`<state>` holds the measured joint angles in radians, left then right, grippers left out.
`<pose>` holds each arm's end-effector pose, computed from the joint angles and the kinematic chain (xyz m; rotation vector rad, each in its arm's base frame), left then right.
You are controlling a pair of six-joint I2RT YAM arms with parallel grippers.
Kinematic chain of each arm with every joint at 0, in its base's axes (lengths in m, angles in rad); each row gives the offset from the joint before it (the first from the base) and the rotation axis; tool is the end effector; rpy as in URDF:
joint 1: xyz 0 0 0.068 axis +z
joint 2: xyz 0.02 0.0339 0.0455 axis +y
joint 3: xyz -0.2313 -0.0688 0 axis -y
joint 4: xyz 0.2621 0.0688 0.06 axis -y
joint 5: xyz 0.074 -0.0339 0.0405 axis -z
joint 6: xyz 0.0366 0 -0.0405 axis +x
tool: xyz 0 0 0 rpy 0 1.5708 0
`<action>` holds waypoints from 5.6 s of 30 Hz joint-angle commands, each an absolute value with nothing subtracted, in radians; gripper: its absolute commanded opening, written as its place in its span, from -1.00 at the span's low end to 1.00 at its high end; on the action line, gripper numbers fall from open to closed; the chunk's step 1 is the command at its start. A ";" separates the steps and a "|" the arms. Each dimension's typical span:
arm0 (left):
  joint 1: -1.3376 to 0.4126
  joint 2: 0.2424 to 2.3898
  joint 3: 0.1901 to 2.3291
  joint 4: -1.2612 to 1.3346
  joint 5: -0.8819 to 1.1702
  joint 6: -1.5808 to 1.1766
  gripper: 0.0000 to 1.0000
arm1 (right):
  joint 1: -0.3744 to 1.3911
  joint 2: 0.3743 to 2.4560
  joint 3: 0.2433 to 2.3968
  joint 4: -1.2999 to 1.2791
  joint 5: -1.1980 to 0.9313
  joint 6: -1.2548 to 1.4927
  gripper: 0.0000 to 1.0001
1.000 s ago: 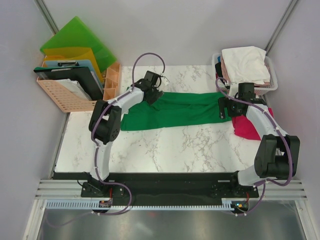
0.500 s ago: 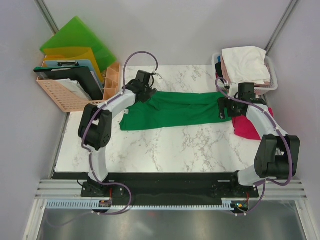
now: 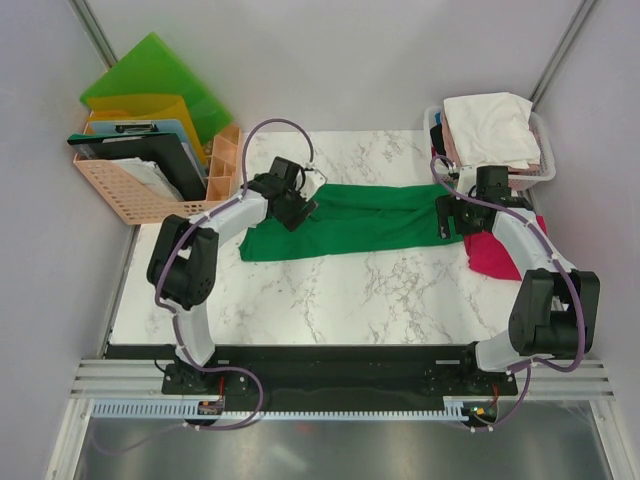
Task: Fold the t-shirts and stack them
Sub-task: Fold the other side of the tshirt into a rectangle
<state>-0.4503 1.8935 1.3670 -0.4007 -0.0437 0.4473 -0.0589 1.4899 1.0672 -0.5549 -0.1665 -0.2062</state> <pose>0.3756 -0.1798 0.1646 1.0672 2.2580 0.0533 0.3263 -0.0132 0.2000 -0.2506 2.5192 0.1071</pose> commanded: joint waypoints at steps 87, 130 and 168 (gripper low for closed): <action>-0.279 1.212 0.988 -0.388 -0.184 0.405 0.58 | -0.048 2.105 1.579 -0.491 -0.097 -0.166 -1.00; -0.279 1.262 0.977 -0.377 -0.173 0.402 0.62 | -0.069 2.114 1.671 -0.611 -0.178 -0.156 -0.03; -0.281 1.276 0.965 -0.357 -0.184 0.422 0.71 | -0.026 2.138 1.531 -0.549 -0.204 -0.150 -0.71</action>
<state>-0.2817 1.2739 0.9619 -0.3935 -0.1802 0.4301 -0.0425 2.0956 1.5280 -0.5507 -0.1787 -0.1543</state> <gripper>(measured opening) 0.853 0.180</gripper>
